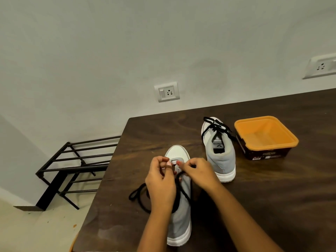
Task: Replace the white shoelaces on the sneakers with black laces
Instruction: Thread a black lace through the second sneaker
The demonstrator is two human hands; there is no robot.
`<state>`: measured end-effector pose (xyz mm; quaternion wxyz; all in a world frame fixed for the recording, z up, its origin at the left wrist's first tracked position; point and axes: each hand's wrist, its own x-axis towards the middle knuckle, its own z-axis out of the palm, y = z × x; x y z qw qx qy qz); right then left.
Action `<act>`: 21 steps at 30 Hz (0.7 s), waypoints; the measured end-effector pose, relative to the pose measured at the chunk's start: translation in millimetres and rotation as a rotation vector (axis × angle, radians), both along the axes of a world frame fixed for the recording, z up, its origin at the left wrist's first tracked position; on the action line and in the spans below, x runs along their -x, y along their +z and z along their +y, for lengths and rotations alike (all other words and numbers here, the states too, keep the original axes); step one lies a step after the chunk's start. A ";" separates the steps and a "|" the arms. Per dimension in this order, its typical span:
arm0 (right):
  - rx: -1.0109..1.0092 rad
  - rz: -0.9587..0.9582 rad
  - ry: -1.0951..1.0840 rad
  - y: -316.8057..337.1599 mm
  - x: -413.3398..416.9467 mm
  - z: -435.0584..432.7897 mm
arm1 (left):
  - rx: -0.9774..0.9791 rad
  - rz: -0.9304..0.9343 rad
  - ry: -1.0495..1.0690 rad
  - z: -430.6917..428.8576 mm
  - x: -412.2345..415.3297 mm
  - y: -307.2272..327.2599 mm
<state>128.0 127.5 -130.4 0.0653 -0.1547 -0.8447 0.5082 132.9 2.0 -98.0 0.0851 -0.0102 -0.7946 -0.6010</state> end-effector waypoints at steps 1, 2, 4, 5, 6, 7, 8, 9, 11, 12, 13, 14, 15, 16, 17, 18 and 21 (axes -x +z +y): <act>-0.068 -0.024 -0.029 0.0 0.6 -1.5 | -0.008 0.004 -0.032 0.3 -0.2 -1.7; -0.179 -0.075 -0.046 2.6 0.2 -1.2 | -0.004 -0.008 -0.069 0.7 0.3 -3.9; -0.439 -0.194 -0.054 12.6 -3.8 0.5 | 0.050 -0.043 -0.089 -0.2 1.0 -6.2; -0.515 -0.219 -0.062 15.5 -5.8 1.9 | 0.122 -0.038 -0.059 -0.6 1.4 -6.9; -0.526 -0.200 -0.076 16.2 -6.6 3.6 | 0.230 -0.016 -0.024 -0.6 1.2 -7.7; -0.496 -0.155 -0.091 17.1 -6.3 4.1 | 0.350 0.021 0.004 -0.2 -0.7 -6.2; -0.434 -0.092 -0.105 18.5 -5.6 3.1 | 0.445 0.039 0.016 0.2 -3.1 -3.5; -0.351 -0.024 -0.111 19.9 -3.7 2.0 | 0.516 0.023 0.009 1.9 -3.8 0.0; -0.181 0.040 -0.086 17.3 2.2 -0.6 | 0.649 -0.086 -0.067 7.4 0.2 1.2; -0.141 0.033 -0.066 16.3 4.1 -2.4 | 0.692 -0.142 -0.113 11.2 2.9 -0.1; -0.147 0.015 -0.043 14.2 6.5 -3.9 | 0.707 -0.188 -0.149 15.4 5.8 -1.6; -0.197 -0.022 -0.014 11.6 9.1 -5.3 | 0.699 -0.222 -0.165 19.0 8.9 -3.2; -0.251 -0.063 0.011 7.9 11.3 -5.7 | 0.676 -0.234 -0.171 21.9 12.4 -5.2; -0.289 -0.102 0.020 5.1 13.2 -5.9 | 0.656 -0.247 -0.179 24.0 15.6 -7.7; -0.303 -0.132 0.014 3.0 14.5 -5.5 | 0.635 -0.265 -0.192 26.1 18.4 -9.4; -0.296 -0.139 -0.001 1.9 14.8 -5.1 | 0.605 -0.298 -0.208 27.6 20.4 -11.2; -0.316 -0.079 -0.030 -2.2 15.7 -4.1 | 0.506 -0.342 -0.243 28.3 22.5 -15.6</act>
